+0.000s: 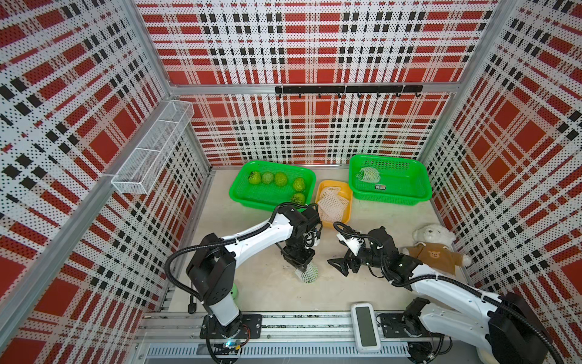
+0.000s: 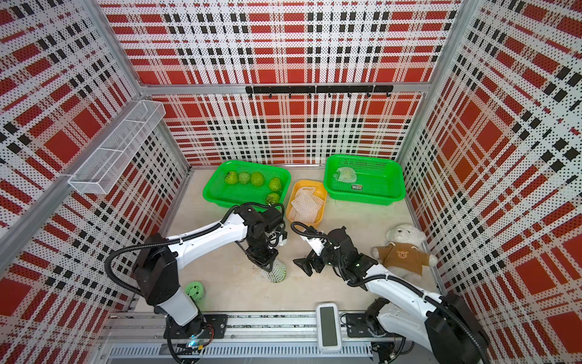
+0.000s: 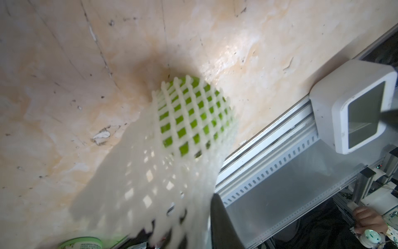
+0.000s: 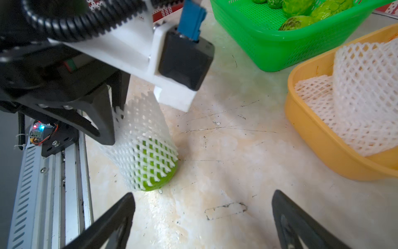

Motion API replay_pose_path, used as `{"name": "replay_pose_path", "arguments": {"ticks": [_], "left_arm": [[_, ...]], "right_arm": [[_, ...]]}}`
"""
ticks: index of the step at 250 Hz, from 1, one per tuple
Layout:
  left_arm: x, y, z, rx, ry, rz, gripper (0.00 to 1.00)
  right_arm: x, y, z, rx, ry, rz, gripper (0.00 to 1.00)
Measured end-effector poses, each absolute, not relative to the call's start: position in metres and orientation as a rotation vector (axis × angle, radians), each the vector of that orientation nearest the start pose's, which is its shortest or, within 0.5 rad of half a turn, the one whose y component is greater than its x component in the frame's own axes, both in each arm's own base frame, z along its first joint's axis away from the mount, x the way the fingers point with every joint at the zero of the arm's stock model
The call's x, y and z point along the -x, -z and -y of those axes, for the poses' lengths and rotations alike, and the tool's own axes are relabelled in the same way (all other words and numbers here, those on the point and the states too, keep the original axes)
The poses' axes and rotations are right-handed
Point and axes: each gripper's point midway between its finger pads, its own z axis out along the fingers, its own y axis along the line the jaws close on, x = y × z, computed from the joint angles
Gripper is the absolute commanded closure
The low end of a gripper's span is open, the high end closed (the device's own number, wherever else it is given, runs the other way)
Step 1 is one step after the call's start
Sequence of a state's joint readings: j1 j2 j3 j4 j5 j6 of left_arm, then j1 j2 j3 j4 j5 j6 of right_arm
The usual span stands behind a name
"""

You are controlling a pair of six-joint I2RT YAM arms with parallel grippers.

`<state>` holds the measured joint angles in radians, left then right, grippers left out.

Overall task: Sleeve custard apples in foam nets
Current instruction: Put on the foam net on the custard apple.

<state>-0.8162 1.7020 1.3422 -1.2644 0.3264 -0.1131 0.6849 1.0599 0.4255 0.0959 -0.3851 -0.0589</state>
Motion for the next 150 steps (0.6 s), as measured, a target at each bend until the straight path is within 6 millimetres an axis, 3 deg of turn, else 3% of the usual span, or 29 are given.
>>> {"name": "replay_pose_path", "arguments": {"ticks": [44, 113, 150], "left_arm": [[-0.158, -0.104, 0.254, -1.167, 0.414, -3.114, 0.71], [-0.156, -0.093, 0.251, -1.17, 0.386, -3.137, 0.63], [-0.157, -0.088, 0.253, -1.157, 0.411, -3.131, 0.59]], "right_arm": [[-0.194, -0.121, -0.273, 1.091, -0.796, -1.811, 0.0], [-0.166, -0.075, -0.293, 1.209, -0.812, -1.738, 0.0], [-0.162, -0.065, -0.308, 1.245, -0.812, -1.685, 0.0]]}}
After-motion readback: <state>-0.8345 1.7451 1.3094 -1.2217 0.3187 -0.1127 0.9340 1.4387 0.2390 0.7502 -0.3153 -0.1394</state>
